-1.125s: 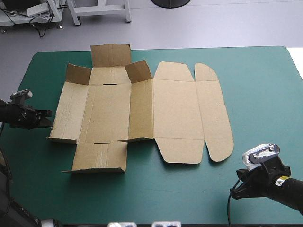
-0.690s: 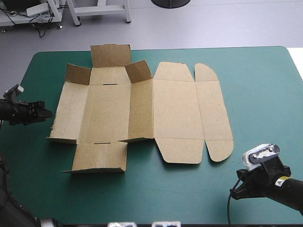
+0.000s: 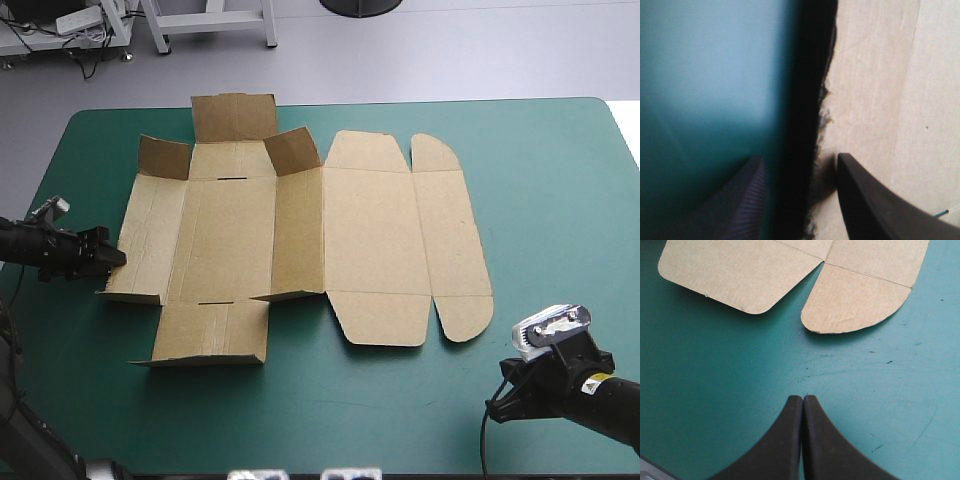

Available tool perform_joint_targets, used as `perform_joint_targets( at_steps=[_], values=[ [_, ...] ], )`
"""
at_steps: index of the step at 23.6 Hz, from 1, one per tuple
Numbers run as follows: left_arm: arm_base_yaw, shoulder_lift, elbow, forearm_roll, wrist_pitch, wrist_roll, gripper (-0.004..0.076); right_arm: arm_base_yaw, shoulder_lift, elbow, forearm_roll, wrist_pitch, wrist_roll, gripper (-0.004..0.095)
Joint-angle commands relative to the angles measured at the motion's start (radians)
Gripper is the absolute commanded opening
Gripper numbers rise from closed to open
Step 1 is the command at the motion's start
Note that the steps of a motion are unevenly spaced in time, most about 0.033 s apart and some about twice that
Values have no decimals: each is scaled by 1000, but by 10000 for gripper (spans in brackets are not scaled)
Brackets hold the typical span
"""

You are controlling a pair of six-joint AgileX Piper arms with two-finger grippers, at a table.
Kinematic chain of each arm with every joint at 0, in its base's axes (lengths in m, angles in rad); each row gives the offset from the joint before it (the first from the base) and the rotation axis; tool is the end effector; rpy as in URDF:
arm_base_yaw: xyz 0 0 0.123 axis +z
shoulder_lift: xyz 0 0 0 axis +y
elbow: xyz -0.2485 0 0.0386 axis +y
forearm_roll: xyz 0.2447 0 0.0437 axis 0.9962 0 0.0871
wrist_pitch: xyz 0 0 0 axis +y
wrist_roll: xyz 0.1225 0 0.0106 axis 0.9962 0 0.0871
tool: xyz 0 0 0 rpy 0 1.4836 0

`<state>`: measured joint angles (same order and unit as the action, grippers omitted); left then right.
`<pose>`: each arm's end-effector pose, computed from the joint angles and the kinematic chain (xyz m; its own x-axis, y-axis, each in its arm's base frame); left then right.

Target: Fold the box

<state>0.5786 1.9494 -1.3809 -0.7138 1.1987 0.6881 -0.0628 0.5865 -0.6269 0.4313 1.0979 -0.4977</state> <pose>0.3398 0.1324 0.1473 -0.9394 -0.2598 -0.2236 -0.0913 0.8183 -0.5675 0.1279 0.0378 0.2547 -0.7196 -0.2217 -0.6581 -0.3865 0.9152 0.1143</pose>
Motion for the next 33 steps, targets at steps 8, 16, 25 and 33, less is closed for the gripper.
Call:
perform_joint_targets(
  at_steps=[8, 16, 25, 33],
  values=[
    [-135, -51, -16, -40, 98, -3, 335, 1, 7, -33, 27, -37, -7, -18],
    [-221, -55, -16, 5, 100, -72, 333, 1, 7, -33, 27, -31, 0, -18],
    [-293, -53, -22, 51, 58, 28, -10, 1, 7, -33, 33, -31, 0, -18],
    [-335, -210, -271, -58, 93, 240, -10, 1, 7, -33, 49, -33, 0, -18]
  ],
)
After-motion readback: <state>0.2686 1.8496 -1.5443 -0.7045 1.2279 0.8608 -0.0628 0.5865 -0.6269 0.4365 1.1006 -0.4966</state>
